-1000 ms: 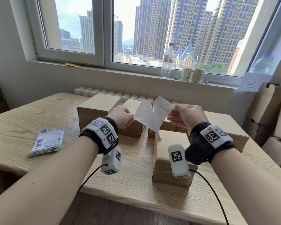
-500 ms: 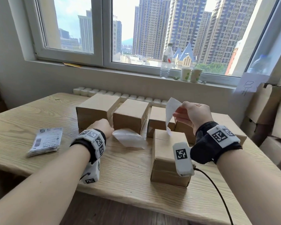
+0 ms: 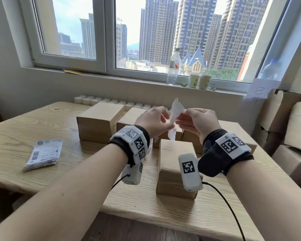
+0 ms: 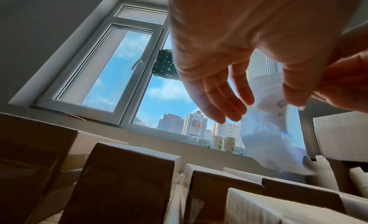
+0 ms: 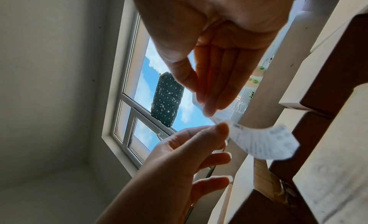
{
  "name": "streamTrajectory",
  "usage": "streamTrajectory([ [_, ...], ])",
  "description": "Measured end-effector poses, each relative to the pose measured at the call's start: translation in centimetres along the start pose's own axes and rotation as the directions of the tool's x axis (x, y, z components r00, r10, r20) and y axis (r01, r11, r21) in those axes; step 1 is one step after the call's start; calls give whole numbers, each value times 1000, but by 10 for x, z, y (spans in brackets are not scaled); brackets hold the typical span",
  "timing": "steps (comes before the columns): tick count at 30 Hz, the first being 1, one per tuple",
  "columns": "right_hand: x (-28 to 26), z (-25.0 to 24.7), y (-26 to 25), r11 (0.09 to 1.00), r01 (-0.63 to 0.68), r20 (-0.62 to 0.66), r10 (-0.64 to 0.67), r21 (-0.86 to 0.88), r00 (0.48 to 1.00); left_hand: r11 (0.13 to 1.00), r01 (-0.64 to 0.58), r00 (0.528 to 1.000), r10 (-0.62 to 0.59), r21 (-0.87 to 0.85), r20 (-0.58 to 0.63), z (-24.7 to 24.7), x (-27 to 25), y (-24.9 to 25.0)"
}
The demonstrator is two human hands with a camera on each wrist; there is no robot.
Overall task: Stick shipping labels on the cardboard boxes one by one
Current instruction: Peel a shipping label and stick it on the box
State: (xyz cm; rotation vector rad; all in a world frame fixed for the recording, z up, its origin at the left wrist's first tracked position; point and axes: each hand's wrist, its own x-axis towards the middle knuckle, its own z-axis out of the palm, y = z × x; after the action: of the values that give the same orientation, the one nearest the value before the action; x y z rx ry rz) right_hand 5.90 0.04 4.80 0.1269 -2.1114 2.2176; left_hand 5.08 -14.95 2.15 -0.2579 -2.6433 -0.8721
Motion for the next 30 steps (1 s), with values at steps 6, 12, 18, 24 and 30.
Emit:
streamTrajectory([
  [6, -2, -7, 1, 1000, 9, 34, -9, 13, 999, 1000, -26, 998, 26, 5, -61, 2, -3, 11],
  [12, -2, -29, 5, 987, 52, -107, -69, -154, 992, 978, 65, 998, -64, -196, 15, 1, -5, 12],
  [18, -4, -55, 33, 906, -98, -123, 52, -411, 991, 900, 152, 984, -100, -409, 147, 5, -16, 12],
  [24, -20, -62, 38, 886, -149, 34, 182, -440, 983, 898, 219, 959, -127, -382, 251, 13, -27, 10],
  [30, -27, -67, 41, 866, -155, 99, 228, -476, 969, 845, 325, 914, -164, -425, 372, 17, -37, 10],
])
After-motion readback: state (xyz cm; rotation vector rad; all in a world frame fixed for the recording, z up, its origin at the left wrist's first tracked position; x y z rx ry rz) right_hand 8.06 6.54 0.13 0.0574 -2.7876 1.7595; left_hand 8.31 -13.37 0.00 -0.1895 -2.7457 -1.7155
